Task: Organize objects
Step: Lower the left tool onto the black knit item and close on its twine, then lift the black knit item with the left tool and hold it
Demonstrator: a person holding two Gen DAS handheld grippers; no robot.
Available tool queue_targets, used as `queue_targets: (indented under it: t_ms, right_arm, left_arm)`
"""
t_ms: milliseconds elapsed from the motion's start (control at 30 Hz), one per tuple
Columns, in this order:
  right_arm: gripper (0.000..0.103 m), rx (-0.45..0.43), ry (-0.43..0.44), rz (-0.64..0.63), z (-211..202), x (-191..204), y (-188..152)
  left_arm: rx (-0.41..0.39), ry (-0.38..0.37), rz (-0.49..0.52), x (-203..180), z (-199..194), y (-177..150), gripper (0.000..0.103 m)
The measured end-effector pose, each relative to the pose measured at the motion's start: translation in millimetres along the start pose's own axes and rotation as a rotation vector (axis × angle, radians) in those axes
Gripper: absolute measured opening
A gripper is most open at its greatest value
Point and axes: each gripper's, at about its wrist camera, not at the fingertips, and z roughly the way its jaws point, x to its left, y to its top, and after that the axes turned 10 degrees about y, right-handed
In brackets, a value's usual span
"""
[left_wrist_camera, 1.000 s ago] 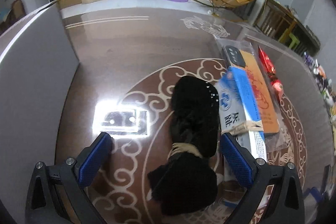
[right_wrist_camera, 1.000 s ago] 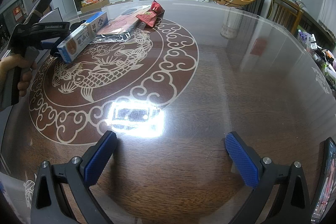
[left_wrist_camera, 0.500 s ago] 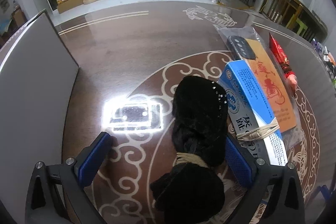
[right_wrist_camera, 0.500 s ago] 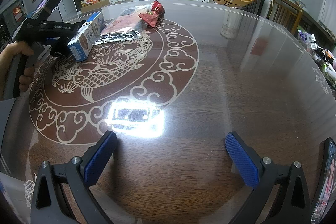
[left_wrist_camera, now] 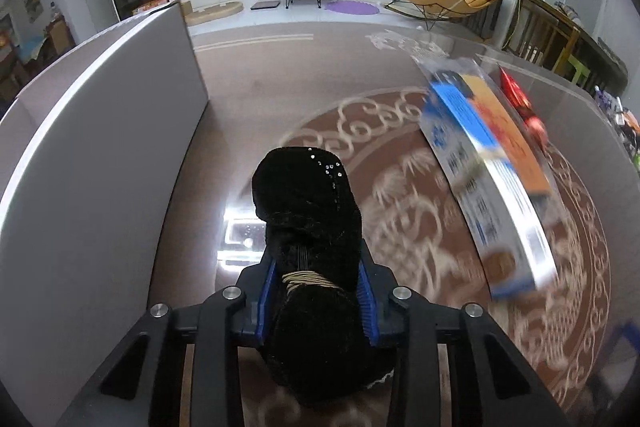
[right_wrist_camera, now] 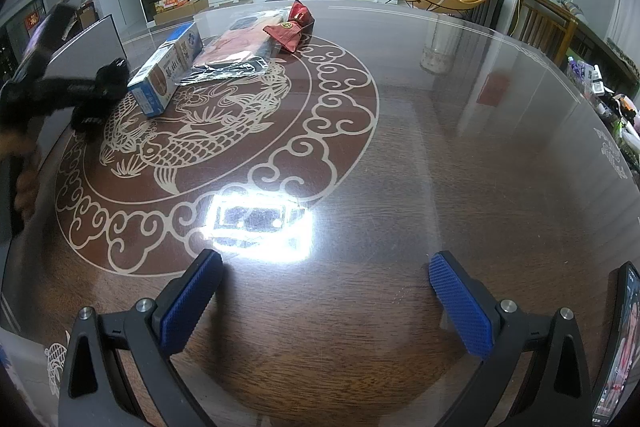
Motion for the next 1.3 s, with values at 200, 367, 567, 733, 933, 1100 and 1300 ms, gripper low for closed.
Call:
queue_targets:
  t_ms: [200,367,567,733,933,1100,1300]
  right_arm:
    - [0.103,0.000,0.000,0.000,0,0,0]
    - [0.103,0.000,0.000,0.000,1,0,0]
    - [0.103,0.000,0.000,0.000,0,0,0]
    - [0.103,0.000,0.000,0.000,0,0,0]
    - [0.103,0.000,0.000,0.000,1,0,0]
    - [0.103,0.000,0.000,-0.001,1,0,0]
    - [0.103,0.000,0.000,-0.001,1,0,1]
  left_arm:
    - [-0.006,-0.007,0.009,-3,-38,-56,0.035]
    - [-0.013,-0.023,0.015,-8,-72,-102,0.035]
    - [0.000,0.002,0.008,-9,-78,-116,0.075]
    - [0.019,0.003,-0.015,0,-70,-120,0.103]
    - [0.004,0.002,-0.017,-1,-66,-118,0.103]
    - [0.001,0.002,-0.019,-2,-66,-118,0.103]
    - [0.001,0.002,-0.020,-2,-66,-118,0.103]
